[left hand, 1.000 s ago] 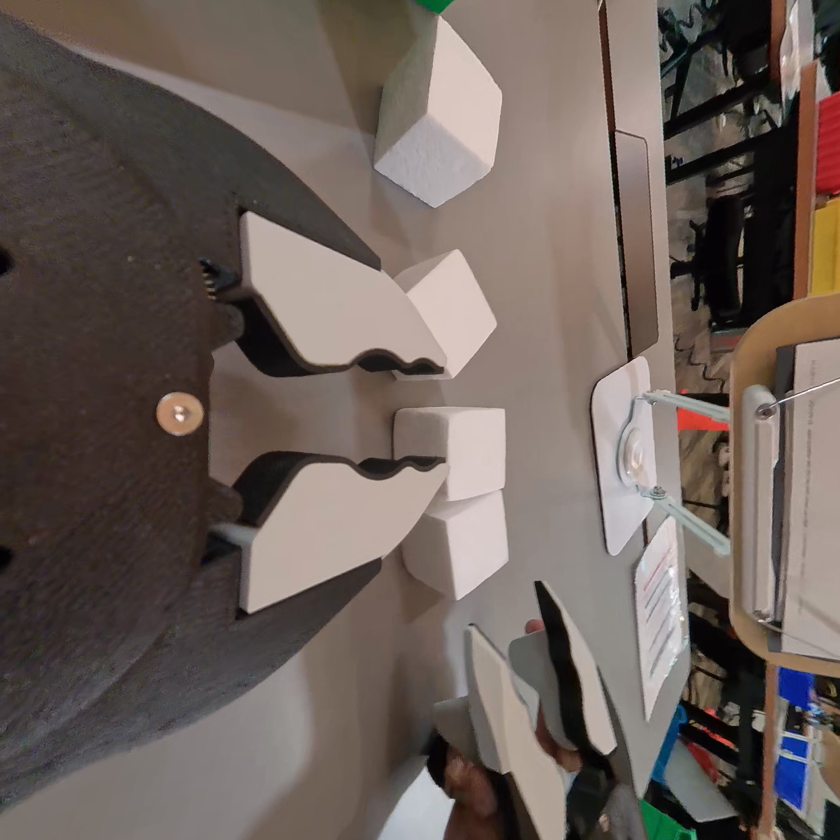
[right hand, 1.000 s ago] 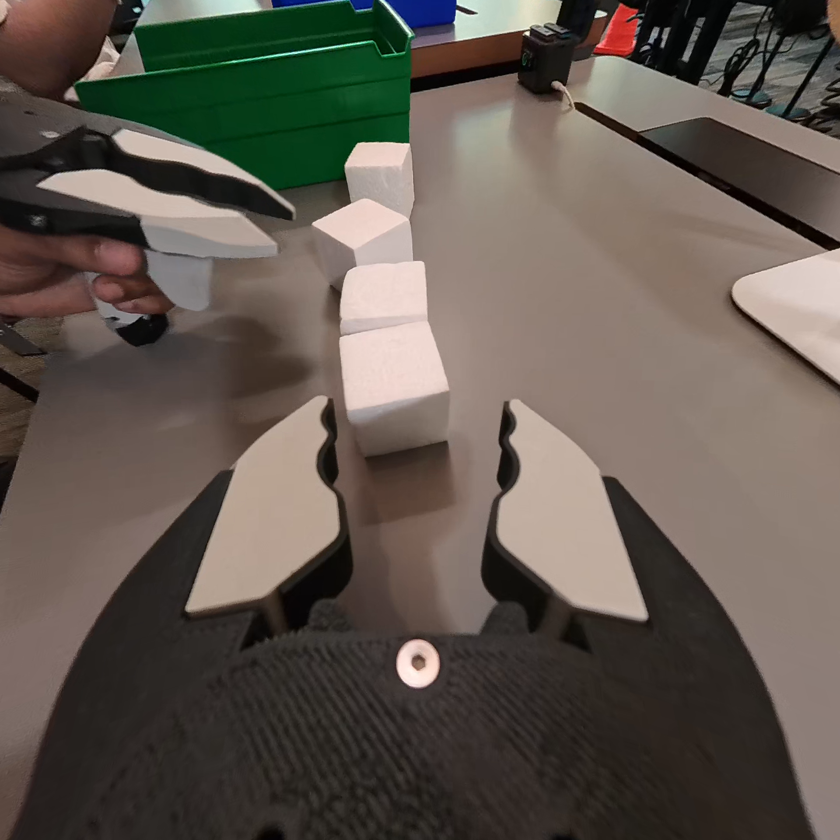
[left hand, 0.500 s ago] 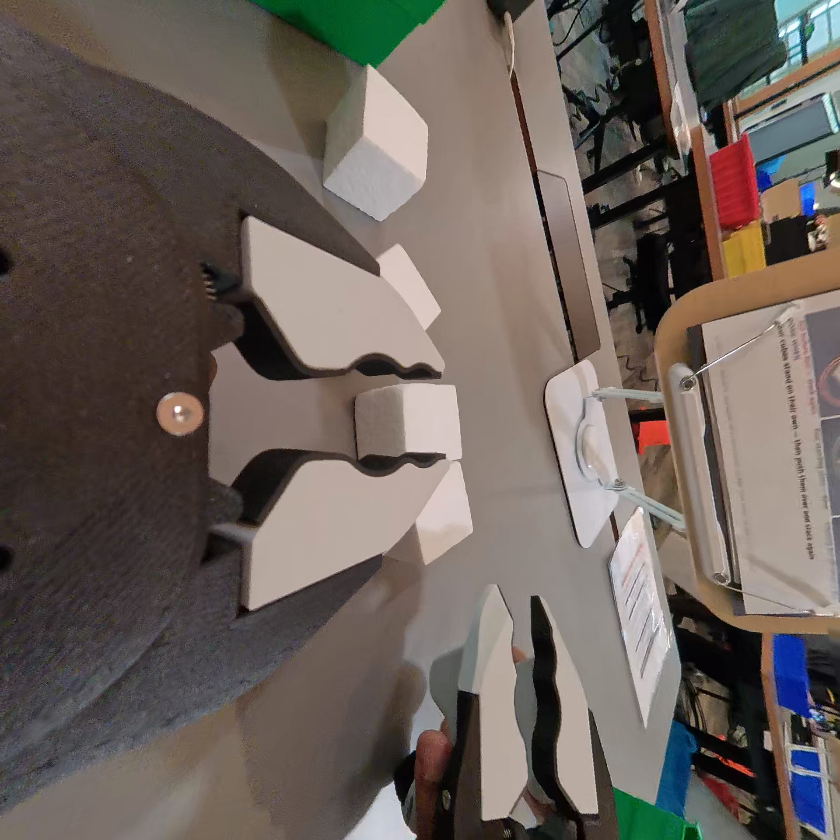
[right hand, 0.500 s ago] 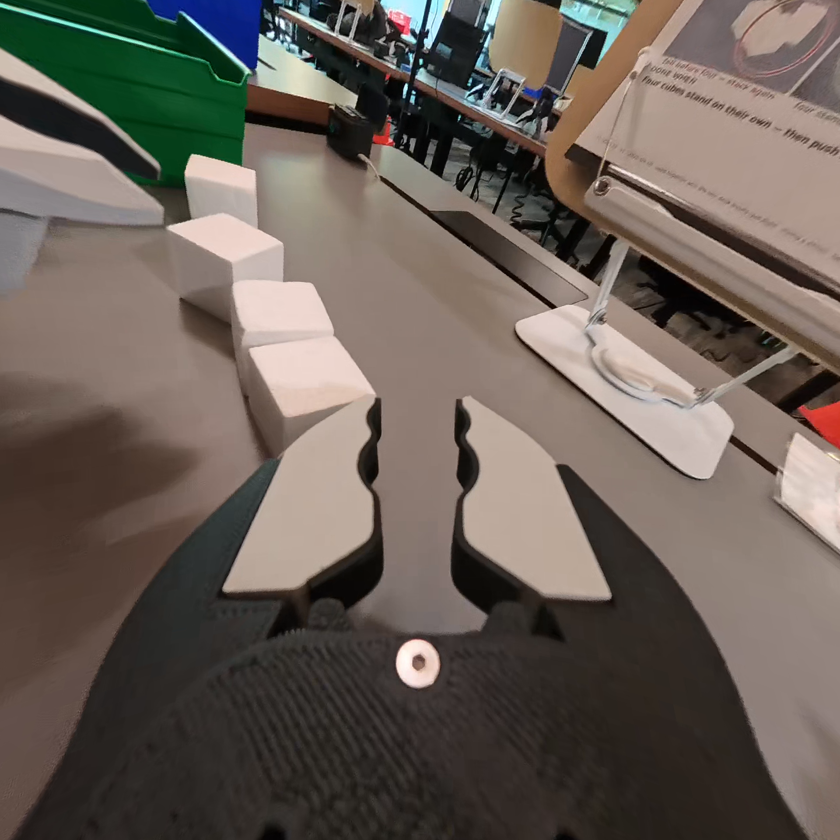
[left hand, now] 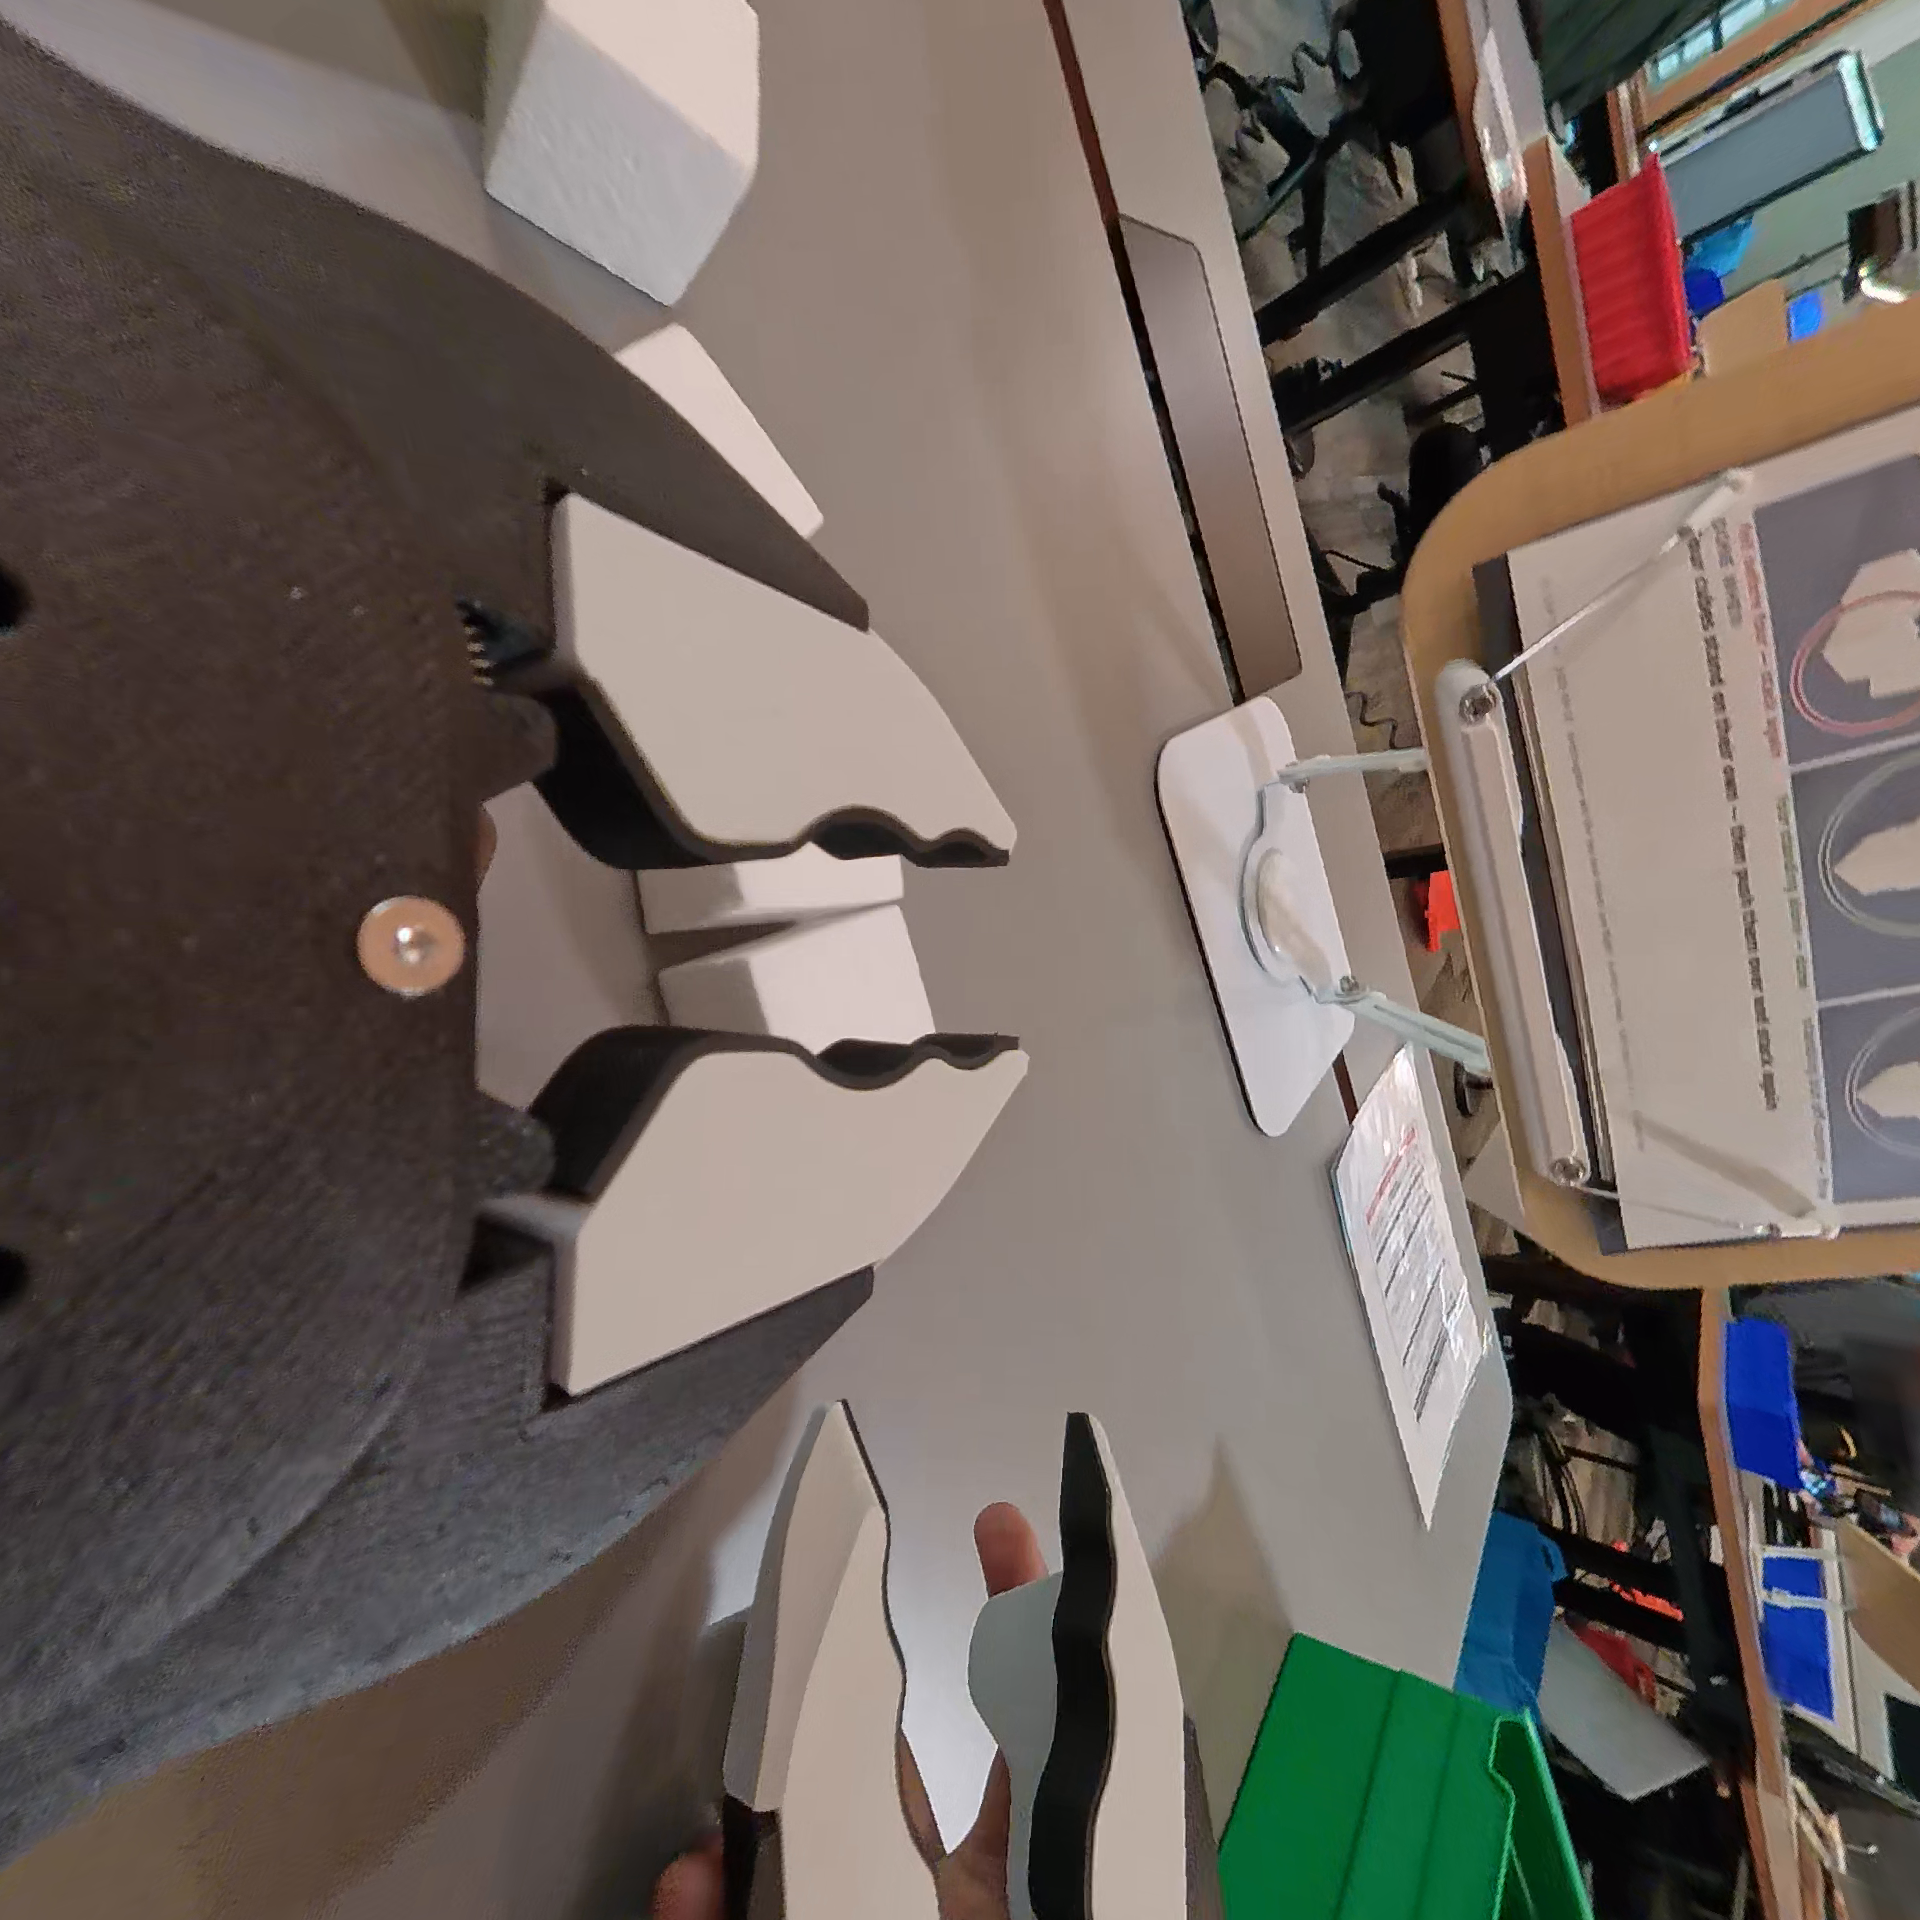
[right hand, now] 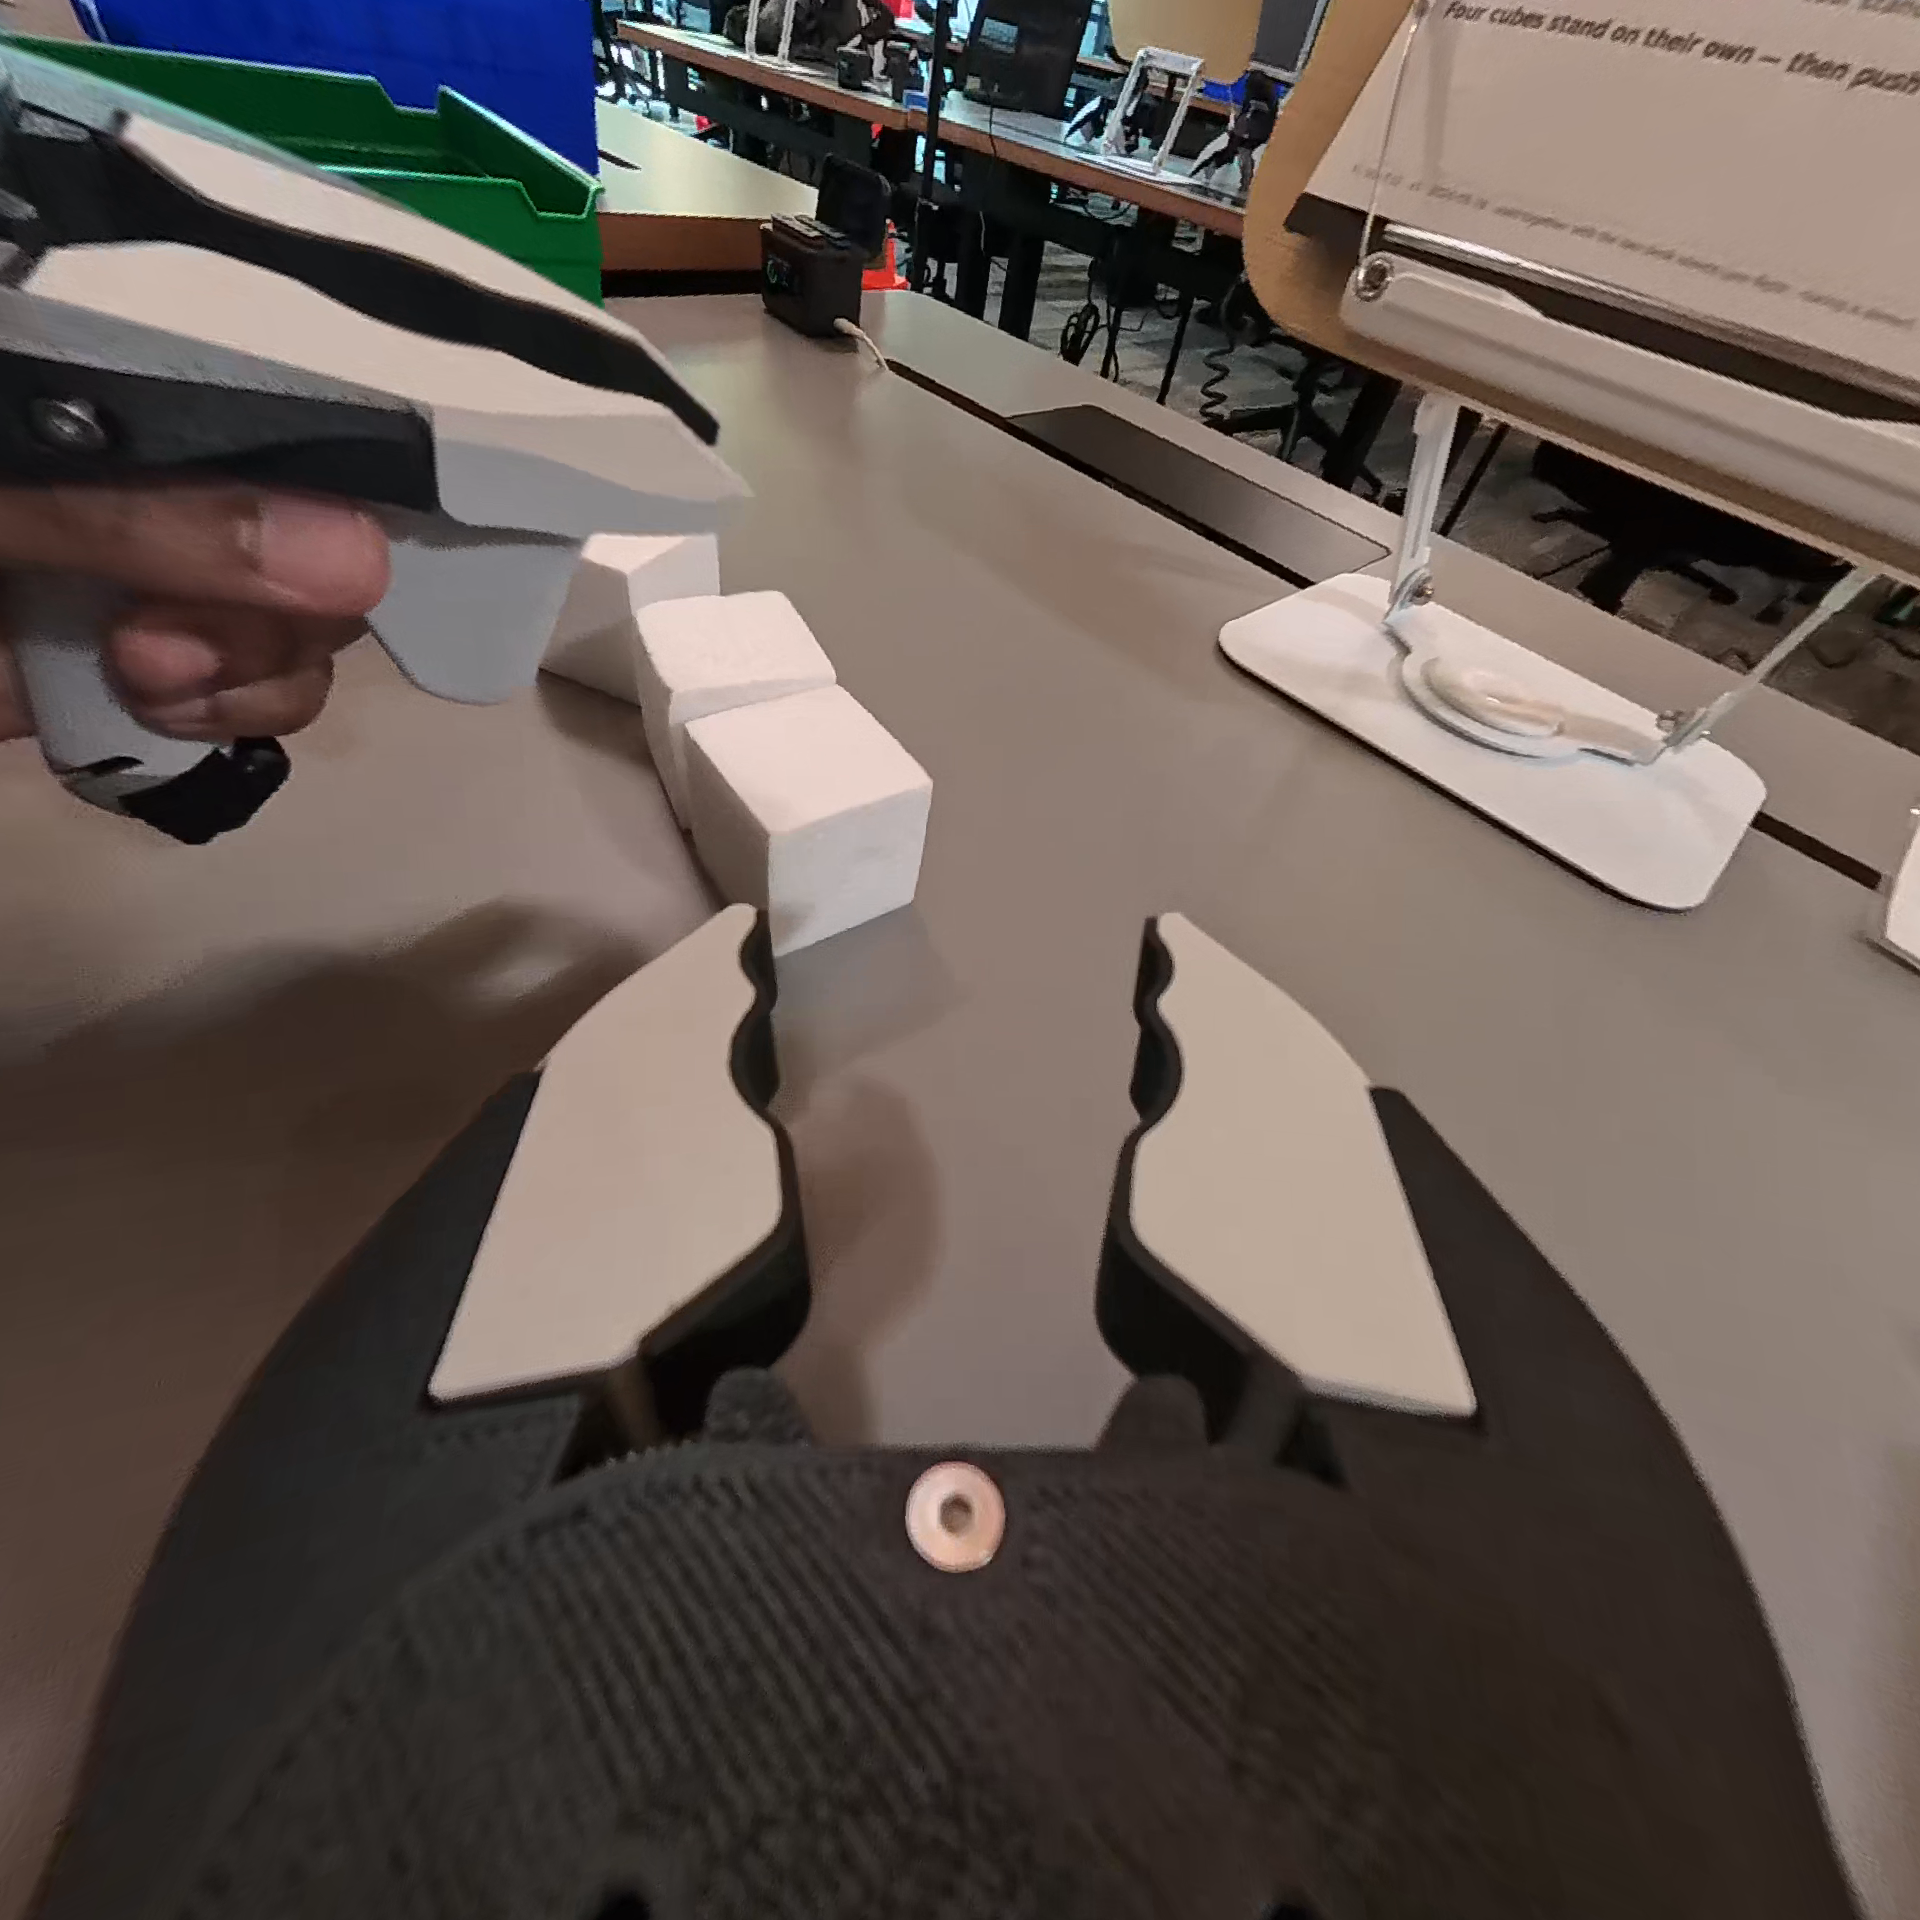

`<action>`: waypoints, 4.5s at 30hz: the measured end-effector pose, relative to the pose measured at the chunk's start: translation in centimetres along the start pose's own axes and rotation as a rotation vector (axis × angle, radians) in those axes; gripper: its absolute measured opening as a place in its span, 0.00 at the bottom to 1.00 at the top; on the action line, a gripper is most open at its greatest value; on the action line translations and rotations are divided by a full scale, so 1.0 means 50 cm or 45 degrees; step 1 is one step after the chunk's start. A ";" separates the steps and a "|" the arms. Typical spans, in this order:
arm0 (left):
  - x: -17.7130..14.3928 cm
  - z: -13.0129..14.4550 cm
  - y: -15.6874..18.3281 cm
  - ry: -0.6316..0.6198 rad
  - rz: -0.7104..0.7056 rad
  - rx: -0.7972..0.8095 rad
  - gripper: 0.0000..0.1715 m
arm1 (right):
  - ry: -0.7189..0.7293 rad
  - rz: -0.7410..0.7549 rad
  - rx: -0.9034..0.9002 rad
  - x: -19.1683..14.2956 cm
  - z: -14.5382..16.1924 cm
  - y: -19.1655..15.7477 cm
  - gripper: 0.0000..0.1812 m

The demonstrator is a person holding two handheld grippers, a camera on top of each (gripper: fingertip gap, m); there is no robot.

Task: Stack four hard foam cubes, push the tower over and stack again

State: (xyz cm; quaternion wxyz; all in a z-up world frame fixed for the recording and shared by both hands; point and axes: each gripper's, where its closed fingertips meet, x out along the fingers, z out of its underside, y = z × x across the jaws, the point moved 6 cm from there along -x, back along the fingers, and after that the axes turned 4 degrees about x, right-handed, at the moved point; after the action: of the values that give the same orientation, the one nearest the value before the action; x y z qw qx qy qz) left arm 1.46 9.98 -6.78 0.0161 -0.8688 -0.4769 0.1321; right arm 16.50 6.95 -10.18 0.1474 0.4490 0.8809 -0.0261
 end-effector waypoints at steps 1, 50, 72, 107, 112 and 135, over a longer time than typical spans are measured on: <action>0.006 -0.001 0.006 0.000 0.008 0.008 0.18 | -0.002 0.007 0.008 -0.004 0.002 0.000 0.37; -0.214 0.138 -0.140 -0.138 -0.311 -0.253 0.18 | -0.204 -0.463 -0.141 0.100 -0.060 0.077 0.31; -0.050 0.102 -0.075 -0.145 0.084 -0.313 0.19 | -0.282 -0.522 -0.063 0.005 0.043 0.112 0.31; -0.015 0.096 -0.014 -0.234 0.250 -0.176 0.20 | -0.323 -0.619 -0.106 0.014 0.050 0.057 0.31; -0.013 0.097 -0.012 -0.242 0.252 -0.166 0.20 | -0.323 -0.628 -0.108 0.015 0.050 0.057 0.31; -0.012 0.099 -0.012 -0.257 0.250 -0.177 0.21 | -0.381 -0.587 -0.211 0.022 0.061 0.046 0.32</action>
State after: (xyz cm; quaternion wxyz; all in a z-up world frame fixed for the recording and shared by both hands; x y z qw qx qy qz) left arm -0.57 9.31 -11.32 -0.1052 -0.8925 -0.3971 0.1864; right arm 18.43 8.63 -13.21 0.3022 0.2145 0.9273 -0.0529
